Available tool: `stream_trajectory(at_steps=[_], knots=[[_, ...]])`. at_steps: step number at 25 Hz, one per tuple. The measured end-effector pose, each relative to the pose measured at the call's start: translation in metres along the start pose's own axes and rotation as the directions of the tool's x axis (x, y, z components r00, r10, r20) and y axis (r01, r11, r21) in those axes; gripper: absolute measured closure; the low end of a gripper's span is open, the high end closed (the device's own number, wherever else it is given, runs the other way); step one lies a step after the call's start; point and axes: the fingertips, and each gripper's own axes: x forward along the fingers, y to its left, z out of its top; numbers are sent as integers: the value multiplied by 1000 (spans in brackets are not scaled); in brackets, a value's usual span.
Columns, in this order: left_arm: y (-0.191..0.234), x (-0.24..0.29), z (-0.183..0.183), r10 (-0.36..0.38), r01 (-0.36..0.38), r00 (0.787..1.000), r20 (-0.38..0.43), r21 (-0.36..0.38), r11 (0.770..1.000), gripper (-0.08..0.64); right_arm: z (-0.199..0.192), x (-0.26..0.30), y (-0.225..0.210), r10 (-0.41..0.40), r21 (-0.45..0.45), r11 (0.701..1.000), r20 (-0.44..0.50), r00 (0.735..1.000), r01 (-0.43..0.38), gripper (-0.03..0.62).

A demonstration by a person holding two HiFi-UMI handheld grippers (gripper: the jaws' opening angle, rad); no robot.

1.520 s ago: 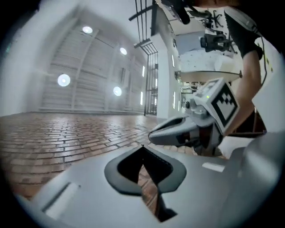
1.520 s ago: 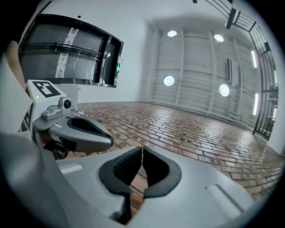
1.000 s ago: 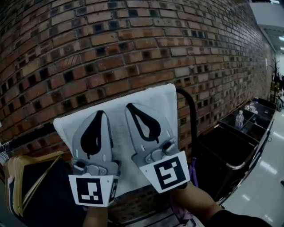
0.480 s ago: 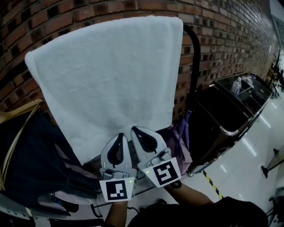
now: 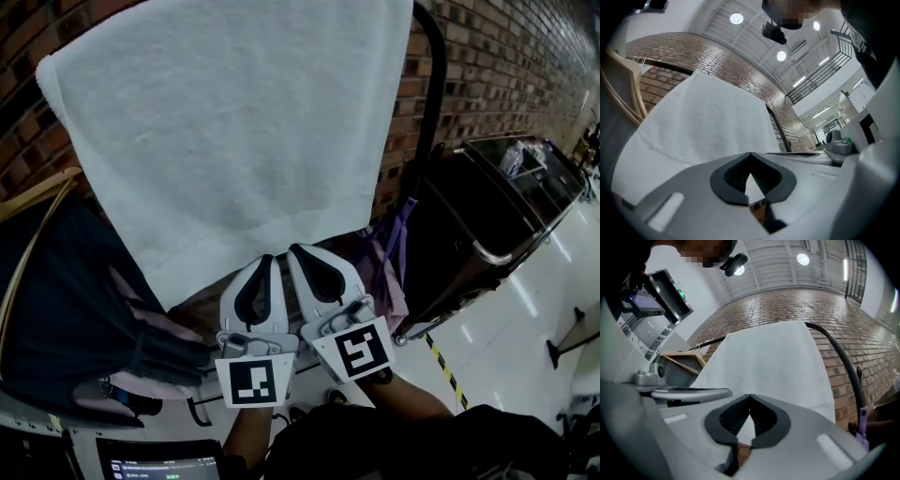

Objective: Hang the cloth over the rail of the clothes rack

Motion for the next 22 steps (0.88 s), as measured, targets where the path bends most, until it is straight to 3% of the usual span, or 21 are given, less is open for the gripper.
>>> stream_trajectory(at_steps=[22], knots=[[-2, 11, -4, -18, 19, 1000, 5, -49, 999, 557, 0, 6, -11, -11, 0, 1000, 13, 1000, 11, 589]])
